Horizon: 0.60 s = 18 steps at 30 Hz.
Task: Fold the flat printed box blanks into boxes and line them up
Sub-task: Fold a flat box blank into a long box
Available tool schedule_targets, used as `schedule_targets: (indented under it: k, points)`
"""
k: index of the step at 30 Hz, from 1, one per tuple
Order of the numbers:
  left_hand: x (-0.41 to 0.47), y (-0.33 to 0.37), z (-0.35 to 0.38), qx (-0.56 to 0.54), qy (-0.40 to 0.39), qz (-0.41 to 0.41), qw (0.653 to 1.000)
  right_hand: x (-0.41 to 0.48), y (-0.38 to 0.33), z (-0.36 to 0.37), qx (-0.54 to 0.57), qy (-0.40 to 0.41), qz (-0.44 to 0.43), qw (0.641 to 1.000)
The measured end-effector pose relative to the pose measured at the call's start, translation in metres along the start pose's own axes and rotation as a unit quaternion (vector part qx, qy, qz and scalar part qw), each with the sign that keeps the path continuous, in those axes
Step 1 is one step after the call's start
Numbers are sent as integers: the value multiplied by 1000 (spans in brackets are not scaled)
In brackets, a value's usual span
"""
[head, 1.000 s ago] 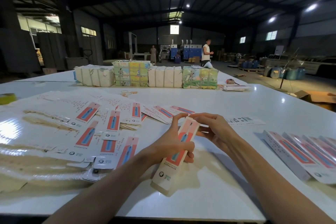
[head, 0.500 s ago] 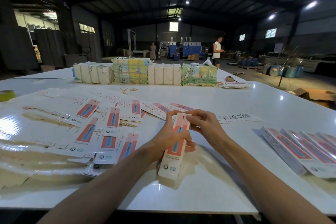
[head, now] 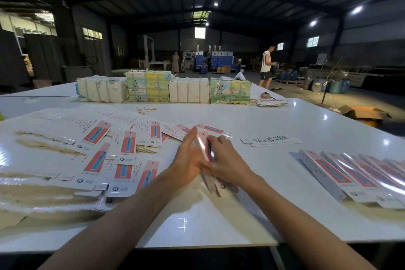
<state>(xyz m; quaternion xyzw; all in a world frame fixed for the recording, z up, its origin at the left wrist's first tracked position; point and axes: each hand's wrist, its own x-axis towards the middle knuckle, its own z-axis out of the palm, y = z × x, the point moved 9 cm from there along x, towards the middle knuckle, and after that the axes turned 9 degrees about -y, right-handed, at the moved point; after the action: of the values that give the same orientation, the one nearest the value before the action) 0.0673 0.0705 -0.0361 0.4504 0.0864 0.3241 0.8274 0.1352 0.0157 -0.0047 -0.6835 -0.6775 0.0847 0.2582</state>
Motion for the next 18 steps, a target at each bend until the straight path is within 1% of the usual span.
schedule_targets:
  k: [1, 2, 3, 4, 5, 6, 7, 8, 9, 10, 11, 12, 15, 16, 18]
  points:
    - [-2, 0, 4, 46, -8, -17, 999, -3, -1, -1, -4, 5, 3, 1000]
    - [-4, 3, 3, 124, 3, -23, 992, -6, 1, -4, -2, 11, 11, 1000]
    - [-7, 11, 0, 242, 26, -13, 970, -10, 5, -8, -2, 17, 21, 1000]
    - [-9, 23, -6, 386, 60, 10, 921, -13, 12, -13, -8, 20, 39, 999]
    - [-11, 38, -12, 533, 100, 43, 839, -18, 22, -18, -21, 23, 65, 997]
    - [-14, 51, -16, 661, 136, 67, 735, -24, 34, -25, -44, 26, 96, 994]
    - [-16, 61, -20, 758, 166, 71, 626, -31, 48, -34, -74, 29, 125, 989]
    - [-17, 68, -29, 821, 190, 55, 535, -39, 63, -41, -106, 30, 150, 982]
    - [-17, 74, -40, 856, 213, 24, 470, -48, 77, -49, -135, 29, 171, 975]
    - [-18, 81, -53, 872, 233, -16, 430, -57, 91, -58, -161, 29, 188, 968]
    - [-19, 88, -65, 876, 250, -60, 407, -67, 105, -66, -188, 29, 206, 960]
    - [-21, 96, -76, 873, 266, -102, 395, -77, 119, -74, -222, 31, 225, 948]
    - [-30, 117, -102, 852, 306, -209, 370, -103, 150, -93, -337, 31, 282, 898]
    - [-33, 122, -109, 842, 319, -242, 362, -109, 157, -97, -354, 29, 295, 887]
    - [-45, 130, -119, 816, 348, -296, 353, -118, 165, -101, -366, 34, 304, 879]
